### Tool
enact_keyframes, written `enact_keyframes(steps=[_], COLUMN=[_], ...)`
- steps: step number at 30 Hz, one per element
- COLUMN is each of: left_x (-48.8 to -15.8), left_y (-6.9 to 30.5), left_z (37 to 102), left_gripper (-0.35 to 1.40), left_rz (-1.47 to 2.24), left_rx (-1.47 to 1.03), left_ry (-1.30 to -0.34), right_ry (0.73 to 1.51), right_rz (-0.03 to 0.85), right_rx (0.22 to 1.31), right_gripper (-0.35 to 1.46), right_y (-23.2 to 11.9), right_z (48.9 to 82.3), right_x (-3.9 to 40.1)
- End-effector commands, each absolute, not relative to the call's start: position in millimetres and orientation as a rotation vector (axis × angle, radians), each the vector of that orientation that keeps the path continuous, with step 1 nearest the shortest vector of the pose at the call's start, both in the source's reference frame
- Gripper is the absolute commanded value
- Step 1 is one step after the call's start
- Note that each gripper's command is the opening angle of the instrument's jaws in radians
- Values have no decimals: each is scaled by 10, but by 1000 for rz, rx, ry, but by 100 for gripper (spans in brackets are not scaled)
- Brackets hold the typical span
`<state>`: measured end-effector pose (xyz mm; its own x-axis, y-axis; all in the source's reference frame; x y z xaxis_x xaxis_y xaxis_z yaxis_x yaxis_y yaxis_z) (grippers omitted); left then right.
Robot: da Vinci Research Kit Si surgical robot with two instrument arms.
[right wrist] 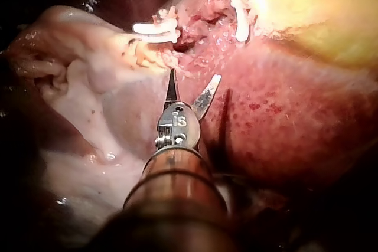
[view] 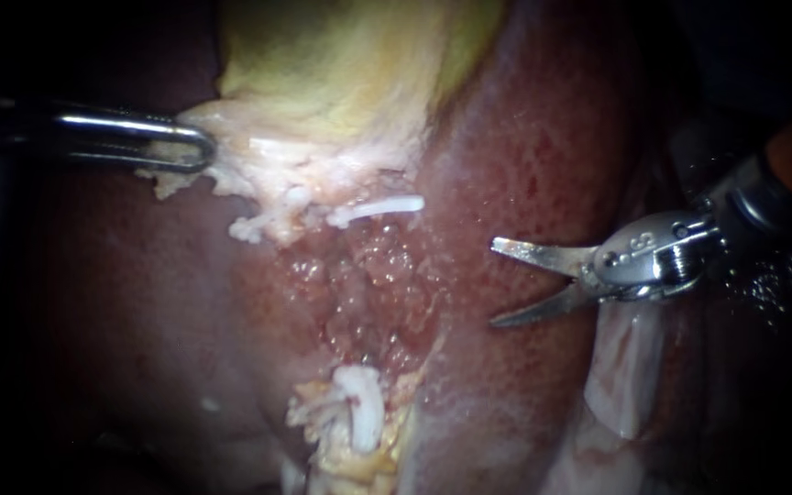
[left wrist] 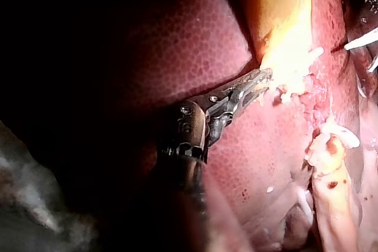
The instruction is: Go back from the cut right tube
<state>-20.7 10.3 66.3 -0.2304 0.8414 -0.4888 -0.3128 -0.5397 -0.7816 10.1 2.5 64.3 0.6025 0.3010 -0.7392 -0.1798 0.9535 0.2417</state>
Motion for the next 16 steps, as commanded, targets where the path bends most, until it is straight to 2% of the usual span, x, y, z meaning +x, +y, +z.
enact_keyframes(steps=[1,7,16], left_x=[-210,-223,-222], left_y=[101,95,95], left_z=[668,684,684], left_gripper=[-35,-35,-35], left_rz=[1873,1892,1892], left_rx=[-1215,-1216,-1216], left_ry=[-699,-706,-707], right_ry=[883,884,896], right_rz=[279,273,260], right_rx=[150,150,170], right_gripper=[145,145,145], right_y=[25,26,29], right_z=[642,639,634], right_x=[100,97,96])
